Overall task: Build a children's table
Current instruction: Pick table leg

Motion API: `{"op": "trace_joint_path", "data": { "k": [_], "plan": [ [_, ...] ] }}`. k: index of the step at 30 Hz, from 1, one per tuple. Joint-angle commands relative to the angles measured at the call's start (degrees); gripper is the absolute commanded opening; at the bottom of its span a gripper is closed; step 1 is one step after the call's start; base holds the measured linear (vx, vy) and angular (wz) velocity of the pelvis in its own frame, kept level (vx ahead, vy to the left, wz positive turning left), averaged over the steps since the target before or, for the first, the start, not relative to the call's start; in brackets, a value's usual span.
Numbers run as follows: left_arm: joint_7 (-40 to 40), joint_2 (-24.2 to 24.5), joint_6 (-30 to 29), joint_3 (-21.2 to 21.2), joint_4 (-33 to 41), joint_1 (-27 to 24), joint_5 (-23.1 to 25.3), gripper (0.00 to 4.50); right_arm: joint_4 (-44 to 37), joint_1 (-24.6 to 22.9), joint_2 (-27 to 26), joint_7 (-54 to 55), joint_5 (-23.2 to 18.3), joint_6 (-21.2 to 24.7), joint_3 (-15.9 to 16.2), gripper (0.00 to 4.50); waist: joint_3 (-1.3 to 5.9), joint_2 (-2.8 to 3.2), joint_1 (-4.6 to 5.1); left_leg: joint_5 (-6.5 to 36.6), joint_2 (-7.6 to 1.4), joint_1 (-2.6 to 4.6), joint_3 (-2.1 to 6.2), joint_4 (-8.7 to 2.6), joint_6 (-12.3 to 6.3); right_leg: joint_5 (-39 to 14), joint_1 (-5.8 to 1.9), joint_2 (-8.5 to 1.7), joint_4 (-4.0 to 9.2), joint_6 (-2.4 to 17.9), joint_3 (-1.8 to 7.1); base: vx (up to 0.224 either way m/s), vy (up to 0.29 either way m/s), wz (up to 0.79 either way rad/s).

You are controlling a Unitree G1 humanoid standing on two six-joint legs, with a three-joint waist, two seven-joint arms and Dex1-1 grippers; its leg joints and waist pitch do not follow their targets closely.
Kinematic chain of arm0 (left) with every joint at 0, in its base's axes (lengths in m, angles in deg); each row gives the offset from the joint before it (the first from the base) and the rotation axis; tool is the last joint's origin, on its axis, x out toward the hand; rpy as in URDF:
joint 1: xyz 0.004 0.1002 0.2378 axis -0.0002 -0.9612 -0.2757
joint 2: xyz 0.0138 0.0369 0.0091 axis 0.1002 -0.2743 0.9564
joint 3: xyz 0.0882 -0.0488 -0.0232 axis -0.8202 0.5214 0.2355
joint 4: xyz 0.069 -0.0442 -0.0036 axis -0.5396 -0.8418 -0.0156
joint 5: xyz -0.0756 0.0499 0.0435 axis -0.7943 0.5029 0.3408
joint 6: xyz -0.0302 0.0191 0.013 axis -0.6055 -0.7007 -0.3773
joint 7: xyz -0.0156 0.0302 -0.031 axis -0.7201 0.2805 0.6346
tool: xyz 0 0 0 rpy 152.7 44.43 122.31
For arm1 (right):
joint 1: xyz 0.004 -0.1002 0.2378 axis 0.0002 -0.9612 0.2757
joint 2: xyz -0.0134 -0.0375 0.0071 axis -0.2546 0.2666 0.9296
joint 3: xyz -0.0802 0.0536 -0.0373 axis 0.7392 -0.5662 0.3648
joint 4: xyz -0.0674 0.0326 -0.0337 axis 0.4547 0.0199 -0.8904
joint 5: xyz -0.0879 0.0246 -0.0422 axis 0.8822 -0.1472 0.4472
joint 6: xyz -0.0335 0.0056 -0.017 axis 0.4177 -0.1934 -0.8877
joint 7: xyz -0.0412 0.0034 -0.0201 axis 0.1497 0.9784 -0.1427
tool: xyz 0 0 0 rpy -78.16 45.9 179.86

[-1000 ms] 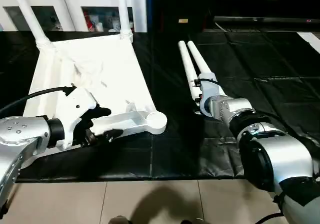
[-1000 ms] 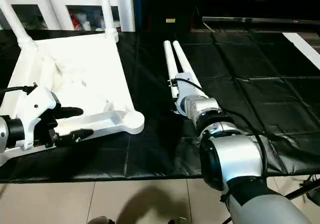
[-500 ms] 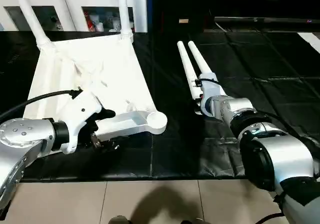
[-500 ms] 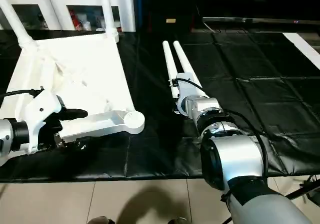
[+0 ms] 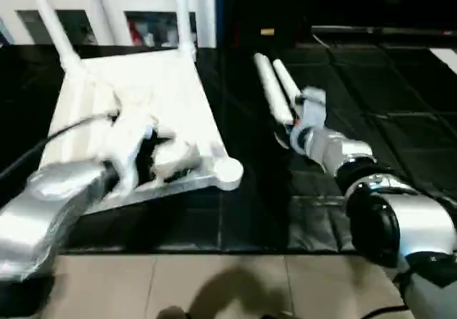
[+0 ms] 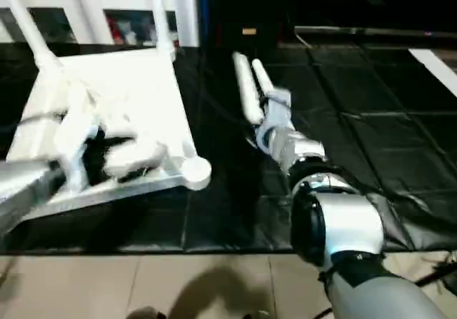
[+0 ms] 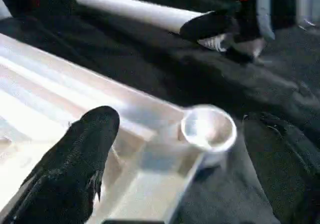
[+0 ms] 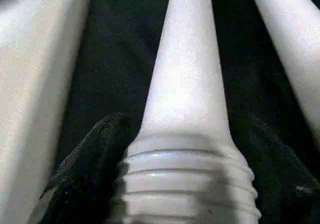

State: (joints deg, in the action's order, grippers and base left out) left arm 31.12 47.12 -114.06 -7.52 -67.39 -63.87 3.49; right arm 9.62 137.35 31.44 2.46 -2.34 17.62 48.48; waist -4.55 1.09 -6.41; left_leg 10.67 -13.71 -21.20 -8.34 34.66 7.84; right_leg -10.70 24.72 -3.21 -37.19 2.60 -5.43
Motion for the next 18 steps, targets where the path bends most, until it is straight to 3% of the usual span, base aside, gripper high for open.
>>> {"op": "trace_joint_path", "data": {
  "k": [1, 4, 7, 8, 9, 11, 12, 13, 14, 15, 16, 17, 18],
  "plan": [
    [-4.28, -2.29, 0.92, 0.5, -2.29, 1.79, 1.3, 4.5, -4.55, -0.89, -1.09, -6.31, -5.44, -1.48, -3.46, 2.84, 5.52, 0.55, -0.03, 6.1, 1.32, -0.22, -1.43, -2.79, -1.62, -0.78, -5.01, -3.24, 3.53, 11.8, 3.01, 0.0, 0.0, 0.0],
    [-6.25, -4.65, 0.95, 1.16, -3.66, 2.97, 0.95, 4.5, -7.28, -2.02, -2.12, -9.71, -7.98, 0.14, -4.71, 2.82, 5.75, 0.52, 0.1, 3.94, 1.22, -0.5, -1.21, -2.78, -2.58, 0.27, -5.11, -3.4, 3.45, 12.75, 2.83, 0.0, 0.0, 0.0],
    [-9.61, -9.52, 0.89, 3.11, -6.51, 5.07, -0.86, 4.5, -16.76, -6.26, -4.61, -16.54, -13.55, 5.5, -5.17, 2.81, 5.93, 0.76, -0.12, 2.82, 1.12, -0.41, -1.14, -2.62, -3.65, 2.22, -5.1, -3.31, 3.38, 13.18, 2.85, 0.0, 0.0, 0.0],
    [-11.09, -11.86, 0.63, 4.46, -7.85, 6.24, -2.13, 4.5, -22.05, -8.45, -5.58, -19.02, -16.46, 9.19, -4.86, 2.81, 5.96, 0.87, -0.25, 2.83, 1.14, -0.24, -1.18, -2.59, -4.01, 2.71, -4.95, -3.23, 3.48, 13.24, 2.81, 0.0, 0.0, 0.0],
    [-11.1, -11.87, 0.63, 4.47, -7.86, 6.25, -2.14, 4.5, -22.07, -8.46, -5.59, -19.03, -16.48, 9.21, -4.86, 2.81, 5.88, 0.8, -0.23, 2.67, 1.2, -0.25, -1.16, -2.64, -4.08, 3.13, -5.08, -3.11, 3.49, 13.32, 2.84, 0.0, 0.0, 0.0],
    [-15.28, -18.15, 0.06, 10.09, -12.83, 10.52, -7.32, 4.5, -31.79, -12.65, -7.16, -22.96, -22.21, 16.16, -3.83, 2.81, 5.88, 1.06, -0.56, 3.42, 1.28, 0.11, -1.33, -2.47, -4.21, 3.19, -4.9, -2.96, 3.8, 13.52, 3.0, 0.0, 0.0, 0.0],
    [-16.62, -20.12, -0.12, 12.08, -14.56, 12.01, -9.25, 4.5, -34.29, -13.72, -7.58, -23.99, -23.79, 18.12, -3.52, 2.81, 5.93, 0.95, -0.78, 4.2, 1.11, -0.07, -1.19, -2.58, -4.22, 2.69, -4.96, -3.09, 3.98, 13.56, 2.89, 0.0, 0.0, 0.0],
    [-16.69, -20.28, -0.12, 12.24, -14.72, 12.15, -9.45, 4.5, -34.47, -13.81, -7.62, -24.07, -23.89, 18.21, -3.49, 2.81, 6.0, 0.78, -0.93, 4.63, 1.04, -0.17, -1.01, -2.79, -3.8, 1.63, -5.17, -3.33, 3.88, 13.36, 2.73, 0.0, 0.0, 0.0],
    [-18.33, -24.18, -0.3, 16.12, -18.54, 15.69, -14.58, 4.5, -38.72, -15.93, -8.47, -26.18, -26.42, 20.67, -2.88, 2.81, 5.75, 0.78, -0.9, 5.34, 1.41, -0.27, -1.28, -2.71, -3.55, -0.65, -5.11, -3.17, 4.41, 12.73, 2.74, 0.0, 0.0, 0.0],
    [-18.66, -25.29, -0.27, 17.18, -19.85, 16.95, -16.26, 4.5, -40.16, -16.75, -8.7, -26.97, -26.97, 21.26, -2.47, 2.81, 5.9, 0.8, -1.19, 5.94, 1.23, 0.02, -1.18, -2.68, -3.21, -1.7, -5.0, -3.4, 4.47, 12.54, 2.73, 0.0, 0.0, 0.0],
    [-18.76, -25.59, -0.27, 17.47, -20.21, 17.3, -16.73, 4.5, -40.56, -16.97, -8.77, -27.18, -27.12, 21.42, -2.35, 2.81, 5.79, 0.53, -1.19, 5.9, 1.34, -0.26, -1.14, -2.81, -3.14, -3.26, -5.13, -3.37, 4.65, 11.9, 2.69, 0.0, 0.0, 0.0],
    [-20.12, -28.19, 0.62, 20.74, -24.43, 21.29, -21.26, 4.5, -45.34, -19.71, -9.13, -29.48, -28.49, 23.64, -0.15, 2.81, 5.67, 0.87, -1.44, 6.45, 1.37, -0.12, -1.17, -2.78, -2.79, -5.67, -4.88, -3.38, 4.93, 11.0, 2.69, 0.0, 0.0, 0.0],
    [-20.9, -28.95, 1.22, 22.03, -26.06, 22.79, -22.52, 4.5, -47.23, -20.77, -9.24, -30.17, -28.85, 24.43, 0.8, 2.81, 5.6, 0.68, -1.53, 6.35, 1.67, -0.13, -1.41, -2.62, -3.04, -6.39, -4.89, -3.18, 5.42, 10.12, 2.75, 0.0, 0.0, 0.0]
  ]
}}
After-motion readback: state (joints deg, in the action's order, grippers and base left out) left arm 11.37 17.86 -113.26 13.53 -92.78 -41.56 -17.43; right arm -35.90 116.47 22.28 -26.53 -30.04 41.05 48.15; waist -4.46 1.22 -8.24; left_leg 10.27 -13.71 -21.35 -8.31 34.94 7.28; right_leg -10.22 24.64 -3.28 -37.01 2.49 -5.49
